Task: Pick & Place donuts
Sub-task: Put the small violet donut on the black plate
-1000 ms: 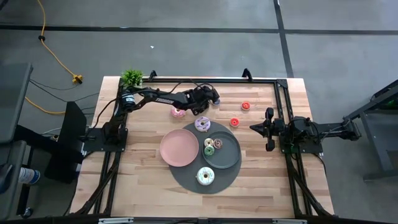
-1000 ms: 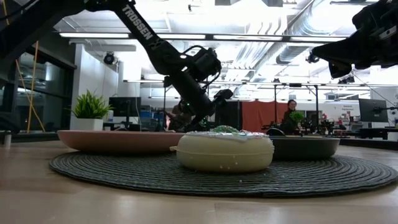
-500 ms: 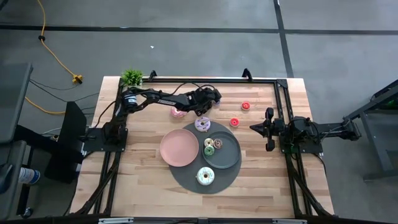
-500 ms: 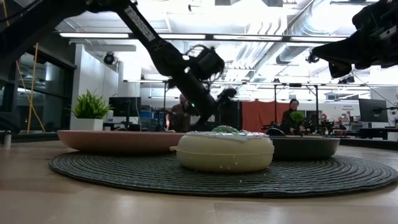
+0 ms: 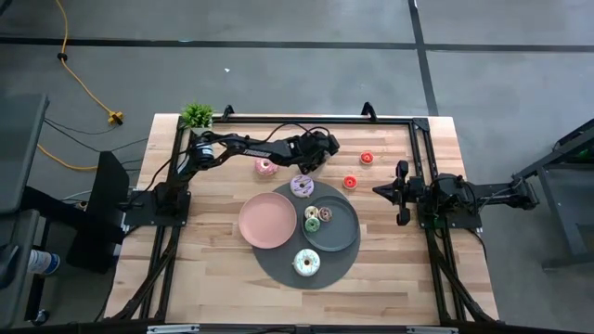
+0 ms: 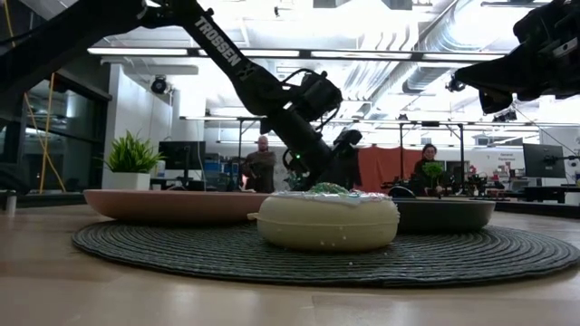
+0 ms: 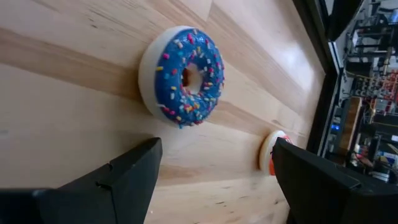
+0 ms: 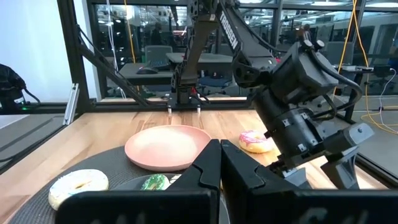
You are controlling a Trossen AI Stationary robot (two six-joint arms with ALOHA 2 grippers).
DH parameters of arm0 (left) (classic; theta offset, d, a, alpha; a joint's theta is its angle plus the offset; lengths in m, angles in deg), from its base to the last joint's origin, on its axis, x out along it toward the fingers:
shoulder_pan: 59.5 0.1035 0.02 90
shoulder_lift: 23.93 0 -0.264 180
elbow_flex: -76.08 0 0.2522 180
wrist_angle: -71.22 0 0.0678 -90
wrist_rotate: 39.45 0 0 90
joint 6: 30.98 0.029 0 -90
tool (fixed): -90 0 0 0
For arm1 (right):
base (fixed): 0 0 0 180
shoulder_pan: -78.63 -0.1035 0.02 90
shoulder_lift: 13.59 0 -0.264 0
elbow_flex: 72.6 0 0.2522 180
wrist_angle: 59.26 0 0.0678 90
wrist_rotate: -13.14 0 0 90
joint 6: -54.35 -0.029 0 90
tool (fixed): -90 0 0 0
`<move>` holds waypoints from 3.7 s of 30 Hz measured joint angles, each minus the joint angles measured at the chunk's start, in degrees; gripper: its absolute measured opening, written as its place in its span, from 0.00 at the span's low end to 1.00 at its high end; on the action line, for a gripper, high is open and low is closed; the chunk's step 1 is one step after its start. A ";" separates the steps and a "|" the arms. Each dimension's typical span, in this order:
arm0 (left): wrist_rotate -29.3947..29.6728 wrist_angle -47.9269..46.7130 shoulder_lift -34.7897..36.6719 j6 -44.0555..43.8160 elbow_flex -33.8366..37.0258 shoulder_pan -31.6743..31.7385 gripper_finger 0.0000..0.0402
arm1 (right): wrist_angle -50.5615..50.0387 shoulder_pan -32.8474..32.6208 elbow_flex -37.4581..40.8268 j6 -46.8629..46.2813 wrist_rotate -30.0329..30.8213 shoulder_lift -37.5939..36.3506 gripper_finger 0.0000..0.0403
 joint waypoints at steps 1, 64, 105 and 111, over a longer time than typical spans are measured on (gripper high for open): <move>0.24 -0.64 0.02 0.02 -0.06 0.00 0.75 | -0.02 -0.02 0.00 0.00 -0.02 -0.02 0.00; 7.31 -3.19 -0.16 -8.57 0.27 0.79 0.31 | -0.05 -0.02 -0.01 0.00 0.00 -0.04 0.00; -16.05 4.89 5.42 15.05 0.24 0.31 0.18 | -0.05 -0.01 -0.01 0.00 0.00 -0.04 0.00; -30.55 5.00 6.58 21.58 0.21 -0.66 0.18 | -0.05 0.00 -0.01 0.00 0.00 -0.04 0.00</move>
